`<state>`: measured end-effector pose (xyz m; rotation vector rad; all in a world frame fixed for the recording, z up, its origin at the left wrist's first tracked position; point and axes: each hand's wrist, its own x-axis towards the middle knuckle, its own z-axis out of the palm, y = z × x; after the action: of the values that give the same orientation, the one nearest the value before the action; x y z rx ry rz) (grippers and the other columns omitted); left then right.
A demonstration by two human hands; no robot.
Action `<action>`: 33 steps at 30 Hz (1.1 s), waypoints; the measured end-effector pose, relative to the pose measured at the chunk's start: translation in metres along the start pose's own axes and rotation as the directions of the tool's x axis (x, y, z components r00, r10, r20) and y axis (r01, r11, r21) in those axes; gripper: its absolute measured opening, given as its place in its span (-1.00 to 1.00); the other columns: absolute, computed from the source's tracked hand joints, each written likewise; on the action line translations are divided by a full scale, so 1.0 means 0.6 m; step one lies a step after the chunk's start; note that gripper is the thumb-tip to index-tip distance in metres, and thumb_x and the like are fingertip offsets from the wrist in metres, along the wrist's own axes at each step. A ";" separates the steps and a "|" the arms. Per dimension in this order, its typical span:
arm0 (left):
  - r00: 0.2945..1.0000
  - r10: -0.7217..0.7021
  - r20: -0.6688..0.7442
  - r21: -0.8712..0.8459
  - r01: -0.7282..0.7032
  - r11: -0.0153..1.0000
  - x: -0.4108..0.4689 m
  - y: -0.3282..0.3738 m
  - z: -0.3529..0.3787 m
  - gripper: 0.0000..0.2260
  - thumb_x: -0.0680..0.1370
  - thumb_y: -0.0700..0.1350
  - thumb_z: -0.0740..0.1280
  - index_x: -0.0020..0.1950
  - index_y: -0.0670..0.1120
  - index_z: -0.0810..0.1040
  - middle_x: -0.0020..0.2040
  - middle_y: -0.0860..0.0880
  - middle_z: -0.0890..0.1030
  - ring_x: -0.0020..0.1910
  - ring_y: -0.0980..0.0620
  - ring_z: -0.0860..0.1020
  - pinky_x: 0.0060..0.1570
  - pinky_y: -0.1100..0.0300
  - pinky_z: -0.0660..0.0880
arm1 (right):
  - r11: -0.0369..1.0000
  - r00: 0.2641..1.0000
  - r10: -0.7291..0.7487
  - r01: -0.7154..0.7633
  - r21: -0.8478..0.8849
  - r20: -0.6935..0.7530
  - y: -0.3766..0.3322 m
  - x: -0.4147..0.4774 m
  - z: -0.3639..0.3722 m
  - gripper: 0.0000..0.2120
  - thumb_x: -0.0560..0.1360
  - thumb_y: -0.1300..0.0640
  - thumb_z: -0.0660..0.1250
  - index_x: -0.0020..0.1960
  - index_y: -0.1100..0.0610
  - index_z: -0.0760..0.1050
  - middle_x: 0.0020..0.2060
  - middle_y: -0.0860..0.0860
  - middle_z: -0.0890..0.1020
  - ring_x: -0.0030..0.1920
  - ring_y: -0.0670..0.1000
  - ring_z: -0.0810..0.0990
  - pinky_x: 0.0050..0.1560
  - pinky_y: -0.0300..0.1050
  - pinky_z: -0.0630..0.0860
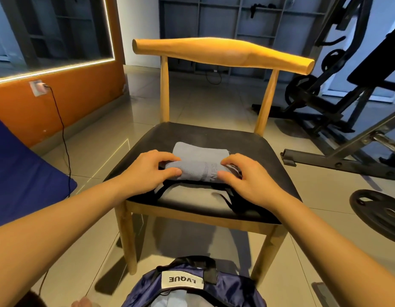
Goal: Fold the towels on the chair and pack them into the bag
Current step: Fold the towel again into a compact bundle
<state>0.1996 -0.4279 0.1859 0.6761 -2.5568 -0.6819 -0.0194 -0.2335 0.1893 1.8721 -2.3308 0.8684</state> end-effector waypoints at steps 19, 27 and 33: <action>0.995 0.099 0.011 -0.052 -0.099 0.994 -0.001 -0.010 0.005 -0.66 0.55 0.12 0.44 0.31 0.17 0.53 0.24 0.20 0.57 0.17 0.21 0.51 0.19 0.26 0.49 | 0.962 0.968 0.233 -0.244 0.124 0.095 -0.006 0.029 0.009 -0.78 0.66 -0.10 0.21 0.01 0.02 0.51 -0.21 -0.03 0.59 -0.18 0.00 0.54 -0.14 -0.04 0.47; 0.994 -0.043 0.102 -0.241 0.067 0.968 0.013 -0.003 -0.013 -0.80 0.57 0.16 0.35 0.13 0.12 0.57 0.06 0.12 0.64 0.03 0.13 0.61 0.04 0.27 0.56 | 0.974 0.993 0.086 -0.102 0.203 0.084 0.009 0.016 0.005 -0.71 0.55 -0.07 0.43 0.24 -0.04 0.56 0.14 -0.13 0.61 0.12 -0.09 0.56 0.10 -0.15 0.54; 0.998 0.053 -0.017 -0.058 -0.053 0.997 0.010 -0.002 -0.002 -0.70 0.62 0.13 0.34 0.32 0.14 0.46 0.22 0.21 0.49 0.16 0.18 0.51 0.09 0.34 0.47 | 0.924 0.970 0.193 -0.230 0.306 0.147 0.004 0.029 0.001 -0.80 0.64 0.01 0.31 0.02 0.07 0.66 -0.14 -0.02 0.66 -0.13 -0.04 0.58 -0.07 -0.10 0.52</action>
<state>0.1959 -0.4323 0.1879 0.5899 -2.5206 -0.7280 -0.0264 -0.2490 0.1938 1.8405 -2.6365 1.2662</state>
